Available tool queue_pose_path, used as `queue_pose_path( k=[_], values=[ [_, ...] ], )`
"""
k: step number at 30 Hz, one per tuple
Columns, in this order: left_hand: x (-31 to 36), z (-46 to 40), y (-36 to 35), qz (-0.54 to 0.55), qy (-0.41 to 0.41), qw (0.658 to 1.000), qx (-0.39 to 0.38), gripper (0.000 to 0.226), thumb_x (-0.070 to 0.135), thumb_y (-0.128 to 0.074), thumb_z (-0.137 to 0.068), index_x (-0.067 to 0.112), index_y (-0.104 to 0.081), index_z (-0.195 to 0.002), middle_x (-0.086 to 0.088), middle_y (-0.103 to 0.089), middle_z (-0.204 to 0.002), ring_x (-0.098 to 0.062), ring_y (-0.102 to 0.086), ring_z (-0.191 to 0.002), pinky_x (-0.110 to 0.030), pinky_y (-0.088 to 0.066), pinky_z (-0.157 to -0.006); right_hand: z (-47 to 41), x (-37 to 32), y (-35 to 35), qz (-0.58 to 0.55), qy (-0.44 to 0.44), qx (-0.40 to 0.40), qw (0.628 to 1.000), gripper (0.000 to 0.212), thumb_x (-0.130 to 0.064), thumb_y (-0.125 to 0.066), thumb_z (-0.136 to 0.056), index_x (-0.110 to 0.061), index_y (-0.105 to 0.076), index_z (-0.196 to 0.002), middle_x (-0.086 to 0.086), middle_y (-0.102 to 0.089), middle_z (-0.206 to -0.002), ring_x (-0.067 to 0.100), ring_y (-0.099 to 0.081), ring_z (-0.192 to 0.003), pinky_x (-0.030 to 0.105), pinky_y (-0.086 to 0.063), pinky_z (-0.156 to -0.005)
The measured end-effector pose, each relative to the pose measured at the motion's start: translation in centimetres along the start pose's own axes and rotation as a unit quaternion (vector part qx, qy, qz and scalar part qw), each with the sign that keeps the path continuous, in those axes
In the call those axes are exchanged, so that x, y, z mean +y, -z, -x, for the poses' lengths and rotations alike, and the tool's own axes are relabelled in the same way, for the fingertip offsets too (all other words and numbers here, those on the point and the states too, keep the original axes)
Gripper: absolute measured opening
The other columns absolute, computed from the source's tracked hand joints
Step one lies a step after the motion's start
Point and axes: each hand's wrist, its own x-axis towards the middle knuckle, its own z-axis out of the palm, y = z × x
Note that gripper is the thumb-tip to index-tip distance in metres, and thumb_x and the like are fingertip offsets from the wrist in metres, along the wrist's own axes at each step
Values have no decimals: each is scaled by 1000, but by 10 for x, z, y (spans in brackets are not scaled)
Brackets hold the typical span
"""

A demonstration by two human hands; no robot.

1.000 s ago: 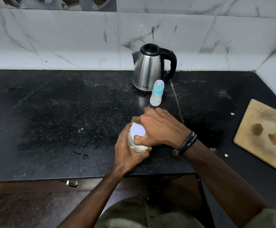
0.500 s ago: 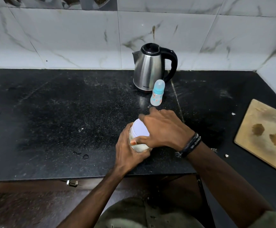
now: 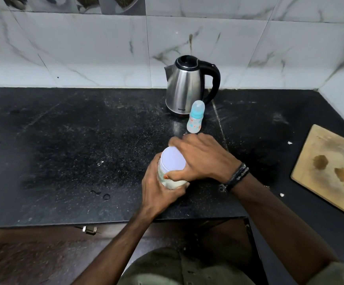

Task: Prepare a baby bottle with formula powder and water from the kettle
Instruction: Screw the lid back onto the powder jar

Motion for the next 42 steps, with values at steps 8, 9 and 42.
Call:
queue_pose_path(
  k=[8,9,42],
  values=[
    [1,7,-4,-7,-14,1000,-27,94,38,-96,-55,64,-45,-130,20,-67,-123,-5,-67,-114,-31,-58,-94,4,-22,-14,18,-136,59,989,75,-89,-49,-69,-15,-43,-81,7,-68,-92,29,-66,-82,32,-29,-63],
    [1,9,-5,-7,-10,1000,-26,94,40,-94,-55,67,-43,-129,20,-67,-125,-5,-66,-116,-32,-58,-95,5,-23,-15,18,-136,55,989,73,-88,-49,-71,-15,-45,-81,7,-68,-93,30,-66,-83,32,-29,-64],
    [-19,-2,-7,3,14,1000,2,99,34,-95,-54,30,-52,-142,3,-67,-132,-23,-66,-121,-53,-56,-97,1,-28,-28,-51,-175,44,982,76,-76,-55,-77,-6,-58,-107,14,-61,-109,33,-66,-87,33,-35,-65]
  ],
)
